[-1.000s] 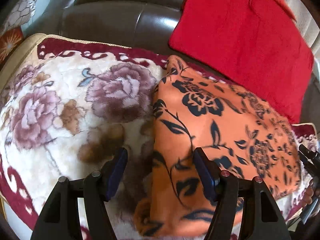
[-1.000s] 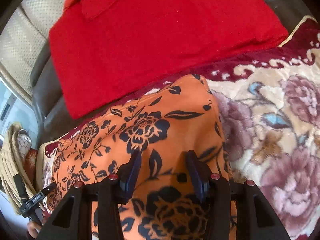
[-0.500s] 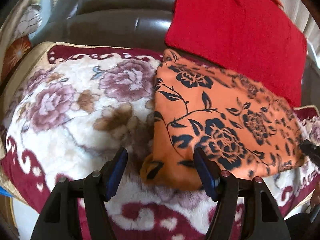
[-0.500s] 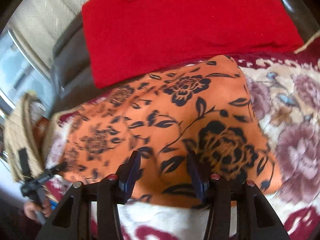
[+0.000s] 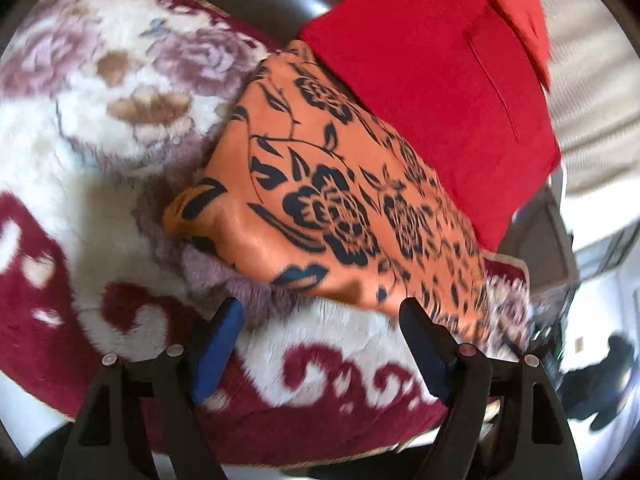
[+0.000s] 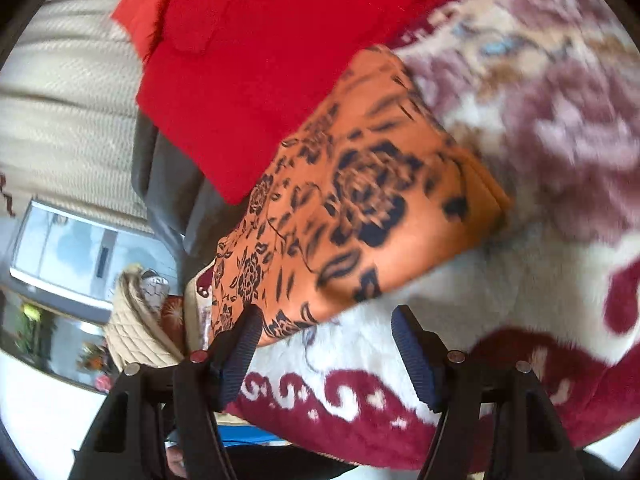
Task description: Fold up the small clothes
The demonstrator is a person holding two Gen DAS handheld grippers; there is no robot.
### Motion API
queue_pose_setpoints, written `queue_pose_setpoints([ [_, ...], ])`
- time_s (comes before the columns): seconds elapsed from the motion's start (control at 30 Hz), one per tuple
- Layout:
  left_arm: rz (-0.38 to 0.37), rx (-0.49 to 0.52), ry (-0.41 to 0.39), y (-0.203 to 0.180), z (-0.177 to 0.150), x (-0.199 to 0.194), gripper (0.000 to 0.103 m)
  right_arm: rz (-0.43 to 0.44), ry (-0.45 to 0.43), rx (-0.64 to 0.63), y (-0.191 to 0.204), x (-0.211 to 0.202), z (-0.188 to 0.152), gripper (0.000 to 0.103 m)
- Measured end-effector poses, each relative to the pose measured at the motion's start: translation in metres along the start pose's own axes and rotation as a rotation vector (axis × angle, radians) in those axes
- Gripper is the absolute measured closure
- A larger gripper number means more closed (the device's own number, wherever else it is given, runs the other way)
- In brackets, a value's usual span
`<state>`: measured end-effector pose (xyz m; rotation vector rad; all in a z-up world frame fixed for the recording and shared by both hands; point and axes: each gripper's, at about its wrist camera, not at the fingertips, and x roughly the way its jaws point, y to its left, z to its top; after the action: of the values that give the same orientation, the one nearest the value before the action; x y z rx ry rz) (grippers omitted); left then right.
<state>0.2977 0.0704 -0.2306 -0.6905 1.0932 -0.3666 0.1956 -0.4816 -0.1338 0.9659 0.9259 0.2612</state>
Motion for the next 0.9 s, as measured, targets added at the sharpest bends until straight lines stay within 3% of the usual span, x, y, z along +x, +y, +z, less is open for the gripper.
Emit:
queue_pose_setpoints([
  [0.13, -0.02, -0.108, -0.061, 0.003, 0.011, 0.012, 0.022, 0.003, -0.037, 0.06, -0.01, 0.008, 0.007, 0.031],
  [0.27, -0.046, -0.177, -0.144, 0.008, 0.021, 0.02, 0.022, 0.051, -0.129, 0.12, -0.016, 0.017, 0.022, 0.031],
  [0.4, -0.05, -0.164, -0.202, 0.004, 0.024, 0.024, 0.022, 0.073, -0.226, 0.145, -0.021, 0.032, 0.035, 0.031],
  [0.43, -0.045, -0.161, -0.212, 0.002, 0.025, 0.027, 0.026, 0.066, -0.256, 0.136, -0.02, 0.036, 0.037, 0.031],
  [0.5, -0.008, -0.139, -0.228, 0.0, 0.026, 0.03, 0.058, 0.045, -0.291, 0.119, -0.018, 0.039, 0.038, 0.035],
  [0.53, 0.01, -0.128, -0.227, 0.002, 0.028, 0.029, 0.067, 0.023, -0.305, 0.11, -0.015, 0.04, 0.038, 0.049],
  [0.57, 0.005, -0.124, -0.225, 0.004, 0.029, 0.029, 0.075, 0.006, -0.311, 0.102, -0.012, 0.041, 0.039, 0.075],
  [0.6, -0.011, -0.121, -0.229, 0.004, 0.03, 0.028, 0.082, -0.006, -0.313, 0.087, -0.009, 0.043, 0.039, 0.076],
  [0.9, -0.01, 0.086, -0.261, -0.017, 0.006, -0.024, 0.087, -0.104, -0.386, -0.157, 0.037, 0.018, 0.002, 0.082],
])
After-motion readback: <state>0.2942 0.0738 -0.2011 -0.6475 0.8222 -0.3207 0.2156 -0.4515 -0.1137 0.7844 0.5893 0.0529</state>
